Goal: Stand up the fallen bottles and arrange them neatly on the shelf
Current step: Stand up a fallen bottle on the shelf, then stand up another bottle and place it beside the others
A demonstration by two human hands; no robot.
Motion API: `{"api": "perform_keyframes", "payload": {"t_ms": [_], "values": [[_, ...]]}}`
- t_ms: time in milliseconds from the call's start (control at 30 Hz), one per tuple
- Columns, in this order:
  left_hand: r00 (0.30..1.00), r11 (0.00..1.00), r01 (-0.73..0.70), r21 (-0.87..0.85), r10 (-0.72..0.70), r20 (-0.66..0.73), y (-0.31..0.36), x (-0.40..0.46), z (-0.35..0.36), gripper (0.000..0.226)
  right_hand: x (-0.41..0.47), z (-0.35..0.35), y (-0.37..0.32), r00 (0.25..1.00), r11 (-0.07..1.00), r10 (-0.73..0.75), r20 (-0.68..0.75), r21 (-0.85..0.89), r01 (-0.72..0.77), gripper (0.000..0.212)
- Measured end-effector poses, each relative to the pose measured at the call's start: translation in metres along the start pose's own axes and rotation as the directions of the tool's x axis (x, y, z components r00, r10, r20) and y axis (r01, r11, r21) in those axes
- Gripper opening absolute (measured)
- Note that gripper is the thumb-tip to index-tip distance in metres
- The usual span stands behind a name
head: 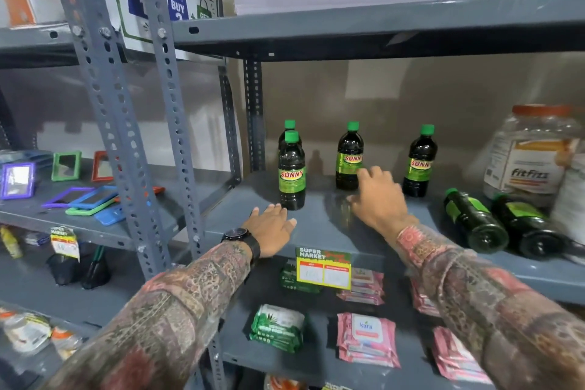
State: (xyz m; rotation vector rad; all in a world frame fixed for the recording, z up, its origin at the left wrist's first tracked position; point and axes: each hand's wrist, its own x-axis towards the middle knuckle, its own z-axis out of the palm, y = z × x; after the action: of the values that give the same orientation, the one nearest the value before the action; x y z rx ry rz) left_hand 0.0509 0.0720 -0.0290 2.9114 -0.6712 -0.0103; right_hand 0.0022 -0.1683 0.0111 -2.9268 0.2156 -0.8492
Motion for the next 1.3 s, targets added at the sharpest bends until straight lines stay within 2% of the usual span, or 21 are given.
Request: {"api": "perform_keyframes", "payload": {"t_ms": [67, 167, 233, 300, 400, 500, 567, 667, 733, 833, 933, 1000, 1067, 1167, 1300], "values": [[1.000, 1.000, -0.013, 0.026, 0.013, -0.023, 0.003, -0.003, 0.007, 0.065, -0.003, -0.014, 0.026, 0.993, 0.970, 0.119, -0.013, -0.211, -0.119, 0.055], [1.000, 1.000, 0.015, 0.026, -0.015, -0.007, 0.004, -0.005, 0.006, 0.066, -0.012, -0.033, 0.063, 0.940, 0.838, 0.342, 0.014, -0.457, -0.298, 0.070], [0.999, 0.999, 0.039, 0.019, -0.039, 0.000, 0.008, -0.005, 0.004, 0.065, -0.018, -0.041, 0.085, 0.884, 0.746, 0.465, 0.040, -0.555, -0.368, 0.076], [0.998, 0.998, 0.057, -0.003, -0.057, -0.016, 0.015, -0.006, 0.000, 0.061, -0.024, -0.043, 0.102, 0.830, 0.715, 0.553, 0.071, -0.553, -0.428, 0.075], [0.995, 0.998, -0.009, 0.059, 0.015, -0.101, 0.035, -0.016, -0.001, 0.051, -0.032, -0.044, 0.108, 0.773, 0.743, 0.627, 0.094, -0.371, -0.557, 0.066], [0.968, 0.987, -0.102, 0.120, 0.127, -0.219, 0.061, -0.025, 0.000, 0.042, -0.038, -0.046, 0.095, 0.777, 0.773, 0.622, 0.095, -0.238, -0.589, 0.055], [0.966, 0.982, -0.161, 0.099, 0.177, -0.189, 0.068, -0.019, 0.000, 0.044, -0.038, -0.045, 0.083, 0.786, 0.799, 0.602, 0.145, -0.117, -0.590, 0.057], [0.980, 0.990, -0.140, 0.035, 0.144, -0.137, 0.055, -0.005, -0.003, 0.046, -0.036, -0.036, 0.064, 0.799, 0.795, 0.574, 0.180, 0.108, -0.596, 0.063], [0.984, 0.989, -0.142, 0.029, 0.144, -0.108, 0.041, 0.000, 0.000, 0.050, -0.033, -0.029, 0.050, 0.805, 0.735, 0.568, 0.174, 0.333, -0.591, 0.065], [0.976, 0.979, -0.203, 0.026, 0.204, -0.070, 0.032, 0.000, 0.007, 0.055, -0.033, -0.016, 0.025, 0.788, 0.546, 0.581, 0.202, 0.622, -0.562, 0.071], [0.973, 0.977, -0.213, 0.022, 0.214, -0.085, 0.034, 0.001, 0.009, 0.056, -0.028, 0.002, 0.010, 0.815, 0.361, 0.548, 0.188, 0.826, -0.433, 0.072], [0.972, 0.977, -0.213, 0.020, 0.214, -0.093, 0.033, 0.000, 0.010, 0.057, -0.024, 0.010, 0.004, 0.856, 0.296, 0.498, 0.139, 0.900, -0.319, 0.066], [0.973, 0.977, -0.210, 0.020, 0.211, -0.090, 0.033, 0.000, 0.011, 0.057, -0.022, 0.012, -0.001, 0.890, 0.297, 0.446, 0.094, 0.923, -0.246, 0.068], [0.975, 0.980, -0.198, 0.026, 0.199, -0.095, 0.034, -0.001, 0.011, 0.057, -0.019, 0.022, -0.003, 0.927, 0.343, 0.365, 0.088, 0.913, -0.221, 0.072], [0.980, 0.984, -0.179, 0.021, 0.180, -0.088, 0.034, 0.002, 0.014, 0.057, -0.013, 0.034, 0.001, 0.935, 0.425, 0.349, 0.053, 0.881, -0.209, 0.072]]}}
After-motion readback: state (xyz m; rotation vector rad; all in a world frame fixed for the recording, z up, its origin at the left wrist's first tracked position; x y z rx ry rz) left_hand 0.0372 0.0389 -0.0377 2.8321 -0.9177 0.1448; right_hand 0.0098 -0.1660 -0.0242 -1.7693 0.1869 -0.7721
